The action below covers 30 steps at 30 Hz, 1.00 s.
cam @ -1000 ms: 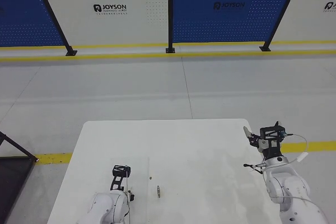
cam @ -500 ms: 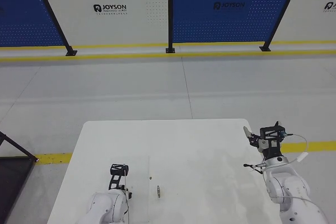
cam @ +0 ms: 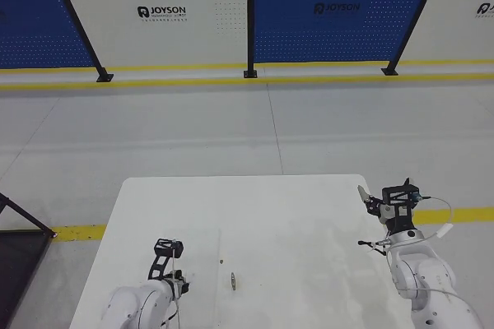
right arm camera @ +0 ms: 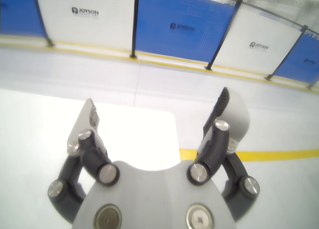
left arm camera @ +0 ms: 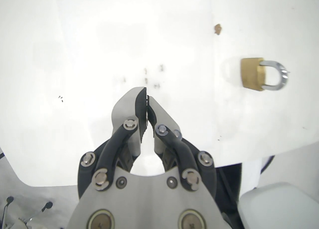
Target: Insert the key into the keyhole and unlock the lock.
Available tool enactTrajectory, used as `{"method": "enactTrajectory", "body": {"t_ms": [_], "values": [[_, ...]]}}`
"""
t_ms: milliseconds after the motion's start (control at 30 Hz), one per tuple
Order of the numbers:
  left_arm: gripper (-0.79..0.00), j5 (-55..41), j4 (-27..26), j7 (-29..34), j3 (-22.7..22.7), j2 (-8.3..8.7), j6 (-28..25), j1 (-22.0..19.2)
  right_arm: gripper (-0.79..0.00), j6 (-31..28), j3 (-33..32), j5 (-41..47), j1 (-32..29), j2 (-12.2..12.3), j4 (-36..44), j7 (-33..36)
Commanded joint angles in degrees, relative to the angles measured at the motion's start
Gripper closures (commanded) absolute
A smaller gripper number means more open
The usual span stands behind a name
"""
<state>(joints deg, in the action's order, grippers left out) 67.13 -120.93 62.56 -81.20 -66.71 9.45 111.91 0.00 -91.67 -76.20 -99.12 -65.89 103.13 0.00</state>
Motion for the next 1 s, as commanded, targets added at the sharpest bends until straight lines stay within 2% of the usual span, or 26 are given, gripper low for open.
{"method": "enactTrajectory", "body": {"t_ms": [0, 133, 267, 300, 433, 700, 833, 967], "values": [[0.000, -5.76, -1.33, -3.21, -3.10, 0.33, -6.16, 3.11, -0.785, 0.00, 0.00, 0.00, 0.00, 0.00, 0.00, 0.00], [0.000, -13.11, -1.22, -13.10, -9.31, 0.90, -17.48, 8.70, -0.785, 0.00, 0.00, 0.00, 0.00, 0.00, 0.00, 0.00], [0.000, -18.97, 0.23, -22.20, -14.35, 1.24, -26.52, 11.87, -0.785, 0.00, 0.00, 0.00, 0.00, 0.00, 0.00, 0.00], [0.000, -19.70, 0.60, -23.87, -15.19, 1.32, -28.56, 12.60, -0.785, 1.00, -0.14, -1.56, -0.02, 0.01, -0.03, -0.15], [0.000, -24.60, 1.91, -27.48, -18.71, 1.71, -36.34, 14.23, -0.785, -2.16, 3.62, -7.26, -3.31, -0.01, 3.30, 1.20], [0.000, -25.39, 2.26, -27.70, -19.22, 1.77, -37.19, 14.45, -0.785, -13.49, 17.67, -17.50, -7.34, -0.24, 8.94, 9.21], [0.000, -25.39, 2.26, -27.70, -19.22, 1.77, -37.19, 14.45, -0.785, -18.35, 25.65, -19.07, -5.75, -0.79, 7.32, 13.02], [0.000, -25.39, 2.26, -27.70, -19.22, 1.77, -37.19, 14.45, -0.785, -19.79, 31.78, -17.57, -4.49, -1.56, 4.02, 14.07]]}}
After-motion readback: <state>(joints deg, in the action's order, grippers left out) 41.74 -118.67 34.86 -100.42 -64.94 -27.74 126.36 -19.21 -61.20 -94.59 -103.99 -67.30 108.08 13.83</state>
